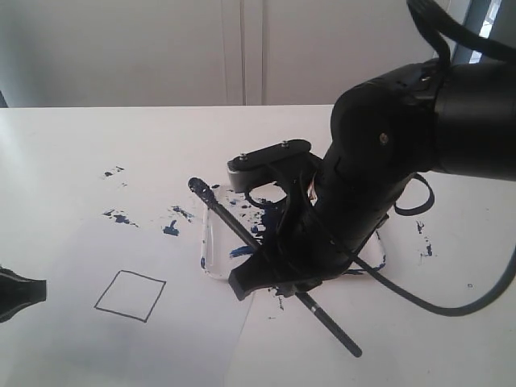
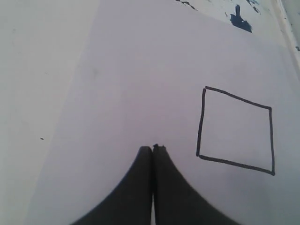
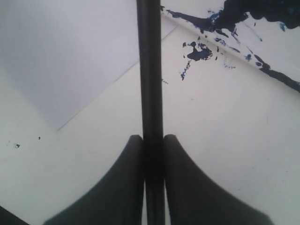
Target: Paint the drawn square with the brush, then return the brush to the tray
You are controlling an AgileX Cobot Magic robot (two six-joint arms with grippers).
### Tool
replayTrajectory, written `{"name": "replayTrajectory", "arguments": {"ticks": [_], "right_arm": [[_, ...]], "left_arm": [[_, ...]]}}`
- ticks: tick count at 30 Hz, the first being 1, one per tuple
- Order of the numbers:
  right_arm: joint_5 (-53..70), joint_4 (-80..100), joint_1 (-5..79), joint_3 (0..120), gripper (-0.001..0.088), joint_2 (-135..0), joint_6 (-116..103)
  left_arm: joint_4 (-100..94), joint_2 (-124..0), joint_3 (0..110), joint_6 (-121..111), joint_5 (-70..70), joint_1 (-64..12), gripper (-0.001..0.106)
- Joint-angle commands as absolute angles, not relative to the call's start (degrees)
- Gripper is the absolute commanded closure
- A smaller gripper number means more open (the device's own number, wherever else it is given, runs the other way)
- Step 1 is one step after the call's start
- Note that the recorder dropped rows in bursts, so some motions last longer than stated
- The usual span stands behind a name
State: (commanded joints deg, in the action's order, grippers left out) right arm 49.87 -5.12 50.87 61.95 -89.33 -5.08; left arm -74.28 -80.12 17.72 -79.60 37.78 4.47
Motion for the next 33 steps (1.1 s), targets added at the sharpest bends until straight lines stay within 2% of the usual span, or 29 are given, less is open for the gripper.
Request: {"name": "replayTrajectory", "arguments": {"ticks": [4,16,24,30,33], "right_arm": [[49.8,-5.3,50.9,62.0,0.0868,-89.3,-5.1],[49.7,-5.5,50.9,62.0,0.0868,-89.3,-3.7],[50.3,-5.7,50.9,62.0,0.0868,-89.3,-2.8],[50.7,-5.7,50.9,62.0,0.0868,-89.3,-2.8],[50.7,-5.8,50.9,62.0,0.0868,-89.3,-2.8]], "left_arm": [[-69.9,-80.1,17.7,-79.6,40.2,4.5,0.105],[-71.2,-80.1,17.7,-79.7,40.8,4.5,0.105],[-72.5,-80.1,17.7,-79.6,46.5,4.5,0.105],[-72.3,-80.1,17.7,-79.9,43.5,4.5,0.105],[-72.4,-80.1,17.7,-79.9,39.6,4.5,0.096]]}}
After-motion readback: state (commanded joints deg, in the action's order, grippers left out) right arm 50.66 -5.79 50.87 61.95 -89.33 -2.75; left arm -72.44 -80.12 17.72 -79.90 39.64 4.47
